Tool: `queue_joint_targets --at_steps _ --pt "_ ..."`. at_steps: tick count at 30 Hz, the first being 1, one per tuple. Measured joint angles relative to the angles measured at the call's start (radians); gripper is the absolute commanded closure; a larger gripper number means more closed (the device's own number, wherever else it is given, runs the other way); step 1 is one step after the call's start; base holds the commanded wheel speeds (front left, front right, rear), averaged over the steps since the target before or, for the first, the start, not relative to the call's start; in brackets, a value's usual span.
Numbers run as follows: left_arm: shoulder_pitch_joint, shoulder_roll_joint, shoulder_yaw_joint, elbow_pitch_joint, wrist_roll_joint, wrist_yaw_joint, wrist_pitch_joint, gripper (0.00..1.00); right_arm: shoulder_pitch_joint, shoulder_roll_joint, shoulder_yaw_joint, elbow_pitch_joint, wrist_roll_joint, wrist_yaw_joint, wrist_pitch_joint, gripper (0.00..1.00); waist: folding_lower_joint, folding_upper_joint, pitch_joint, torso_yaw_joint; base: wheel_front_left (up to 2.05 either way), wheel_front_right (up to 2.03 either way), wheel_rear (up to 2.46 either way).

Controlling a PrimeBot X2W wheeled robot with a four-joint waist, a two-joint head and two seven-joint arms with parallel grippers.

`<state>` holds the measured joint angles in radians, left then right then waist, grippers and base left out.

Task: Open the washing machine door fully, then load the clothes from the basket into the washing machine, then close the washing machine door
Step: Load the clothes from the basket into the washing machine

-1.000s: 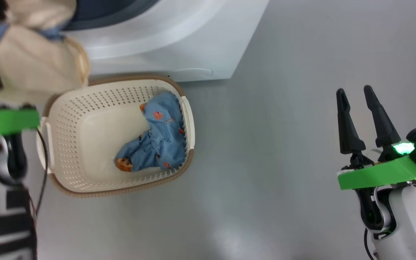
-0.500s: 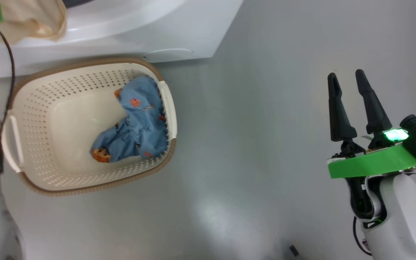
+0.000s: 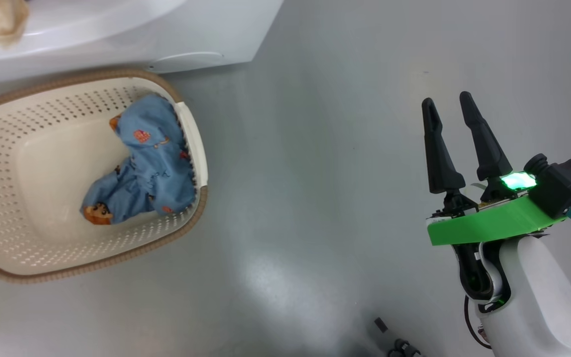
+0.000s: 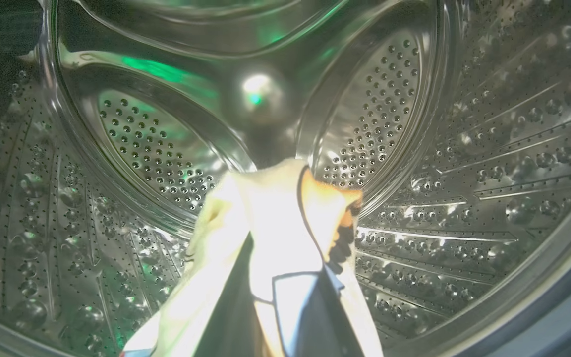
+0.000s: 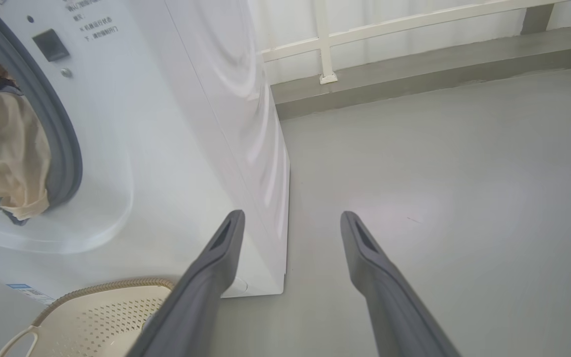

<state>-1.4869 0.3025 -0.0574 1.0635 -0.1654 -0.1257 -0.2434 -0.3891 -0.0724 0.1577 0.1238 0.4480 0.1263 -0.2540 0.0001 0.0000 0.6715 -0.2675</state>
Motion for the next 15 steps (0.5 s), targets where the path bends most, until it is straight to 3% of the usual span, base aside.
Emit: queue_joint_targets --at_steps 4,11,15 --pt "-0.033 0.013 -0.014 -0.014 0.001 -0.002 -0.009 1.00 -0.001 0.004 0.002 0.000 0.000 0.000 0.000 0.00 0.0000 0.0000 0.015 -0.018 0.00 0.00 0.00" --pt "-0.040 0.030 0.023 -0.239 0.002 -0.002 -0.013 1.00 -0.018 0.009 0.005 0.000 0.000 0.000 0.000 0.00 0.0000 0.0000 0.034 -0.036 0.00 0.00 0.00" --pt "-0.015 0.029 0.036 -0.245 0.011 -0.002 -0.013 1.00 -0.018 0.009 0.008 0.001 0.000 0.000 0.000 0.00 -0.0001 0.0000 0.030 -0.038 0.00 0.00 0.00"
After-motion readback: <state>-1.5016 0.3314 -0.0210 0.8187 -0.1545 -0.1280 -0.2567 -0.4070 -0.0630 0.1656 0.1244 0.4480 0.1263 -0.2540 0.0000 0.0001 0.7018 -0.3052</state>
